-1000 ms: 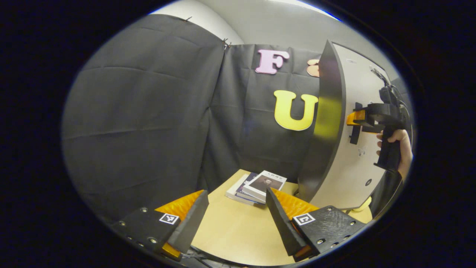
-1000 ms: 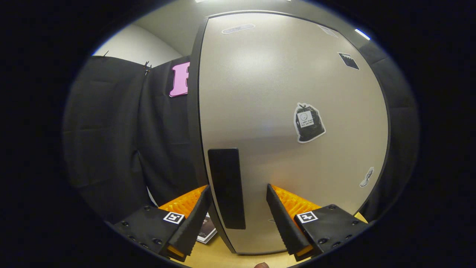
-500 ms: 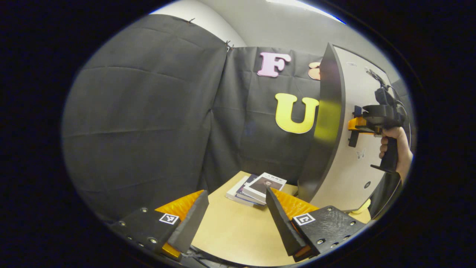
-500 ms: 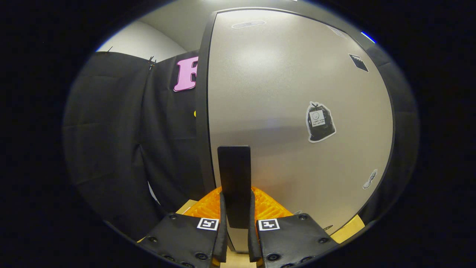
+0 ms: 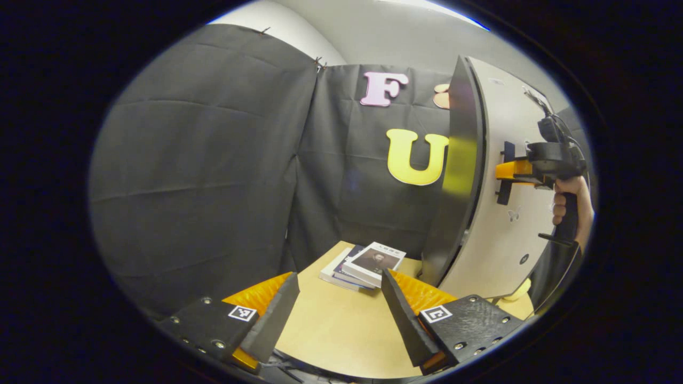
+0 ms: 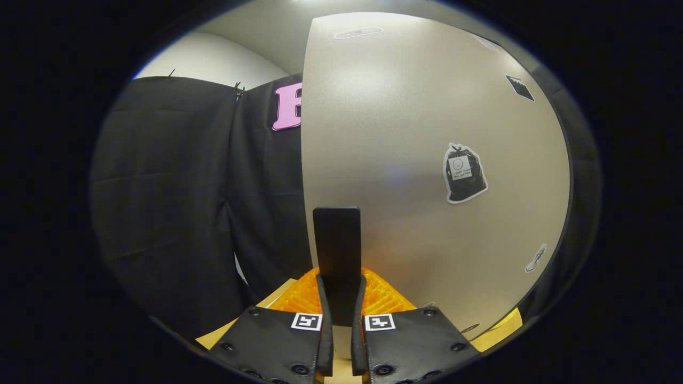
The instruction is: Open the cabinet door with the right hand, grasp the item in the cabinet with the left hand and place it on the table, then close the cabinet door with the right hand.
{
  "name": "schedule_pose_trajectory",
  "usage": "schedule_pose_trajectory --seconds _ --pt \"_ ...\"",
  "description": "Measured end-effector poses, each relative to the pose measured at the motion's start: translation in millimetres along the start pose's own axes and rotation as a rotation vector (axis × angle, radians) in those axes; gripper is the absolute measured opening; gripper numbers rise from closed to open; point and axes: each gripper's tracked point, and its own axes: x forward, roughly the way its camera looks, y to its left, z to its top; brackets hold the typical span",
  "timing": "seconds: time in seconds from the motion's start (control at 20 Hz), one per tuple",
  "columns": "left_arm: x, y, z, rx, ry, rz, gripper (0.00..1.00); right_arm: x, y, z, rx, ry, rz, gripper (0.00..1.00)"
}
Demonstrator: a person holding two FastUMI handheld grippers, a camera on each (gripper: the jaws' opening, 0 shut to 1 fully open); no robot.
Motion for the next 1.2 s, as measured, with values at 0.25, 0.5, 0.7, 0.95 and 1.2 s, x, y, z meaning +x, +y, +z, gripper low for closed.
schedule_pose_trajectory --seconds 0.25,0.5,0.7,0.95,1.2 --pt "-14.6 -11.0 10.5 0.003 -0.028 -0.026 0.92 -15.7 3.3 -0.2 -0.025 -0.014 0.054 0.15" --pt "-26.4 -19.3 13.8 0.039 -0.044 -0.020 0.95 -37.3 5.4 2.1 -0.022 -0.012 0.112 0.17" --pt "-32.8 -40.3 1.2 0.025 0.001 -0.055 0.92 -54.0 4.5 3.4 -0.003 -0.016 0.149 0.15" --pt "-31.0 -67.1 -1.1 0.025 0.017 -0.103 0.92 -74.8 -1.5 3.2 0.020 -0.041 0.151 0.15" --pt "-24.7 -99.6 -5.1 0.025 0.037 -0.176 0.95 -84.5 -10.8 0.0 0.041 -0.036 0.140 0.12"
